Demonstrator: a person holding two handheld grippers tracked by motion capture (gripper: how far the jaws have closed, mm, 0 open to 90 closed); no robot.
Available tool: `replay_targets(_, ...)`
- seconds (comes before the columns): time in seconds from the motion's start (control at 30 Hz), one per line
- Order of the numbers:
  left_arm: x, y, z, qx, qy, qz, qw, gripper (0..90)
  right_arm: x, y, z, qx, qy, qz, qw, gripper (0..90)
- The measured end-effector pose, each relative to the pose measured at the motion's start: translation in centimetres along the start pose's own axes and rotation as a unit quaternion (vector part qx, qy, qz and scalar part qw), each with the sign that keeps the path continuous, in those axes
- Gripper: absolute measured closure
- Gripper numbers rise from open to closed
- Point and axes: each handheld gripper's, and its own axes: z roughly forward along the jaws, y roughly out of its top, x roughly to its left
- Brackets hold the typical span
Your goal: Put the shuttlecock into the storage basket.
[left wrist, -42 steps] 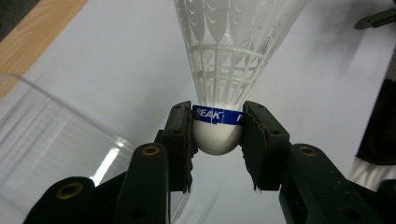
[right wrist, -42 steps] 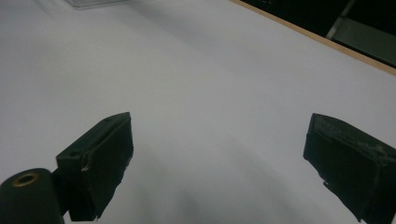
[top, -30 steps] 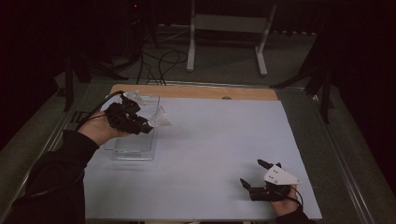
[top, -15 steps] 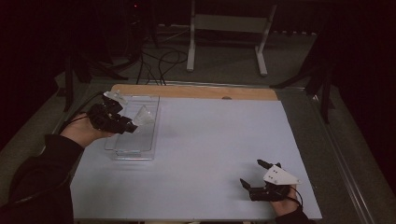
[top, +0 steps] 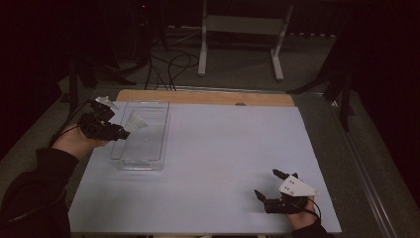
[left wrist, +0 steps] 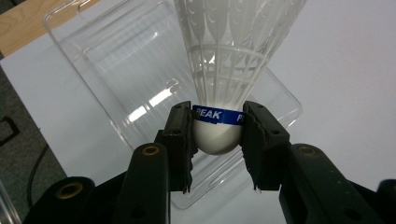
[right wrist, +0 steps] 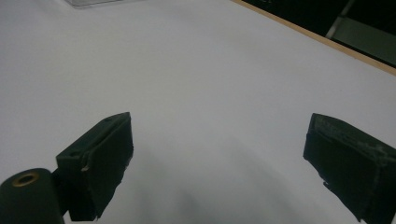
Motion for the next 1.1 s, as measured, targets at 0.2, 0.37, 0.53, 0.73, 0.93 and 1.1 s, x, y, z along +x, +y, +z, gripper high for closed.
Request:
replay_targets(0.2,0.2,-0.4,0.5,0.008,0.020,-0.032,0.9993,65.4,0.0,0.0,0.0,0.000,-0.001,0.000,1.0000,8.2)
replay_targets(0.37,0.1,-0.6,1.1,0.023,0.040,-0.040,0.9981,65.5,0.0,0.0,-0.1,0.000,0.000,0.001,1.0000,8.2)
replay_targets(0.53,0.3,-1.0,1.6,0.027,0.053,-0.069,0.9959,65.4,0.0,0.0,0.0,0.000,0.001,0.000,1.0000,8.2)
replay_targets(0.73,0.4,-1.6,3.2,0.045,0.059,-0.067,0.9950,65.4,0.0,0.0,0.0,0.001,0.001,0.001,1.0000,8.2)
replay_targets(0.93,0.5,-2.0,4.1,0.048,0.057,-0.060,0.9955,65.4,0.0,0.0,0.0,0.003,0.003,0.001,1.0000,8.2)
replay_targets(1.1,0.6,-2.2,4.7,0.056,0.055,-0.050,0.9957,65.4,0.0,-0.1,0.0,0.005,0.004,0.004,1.0000,8.2)
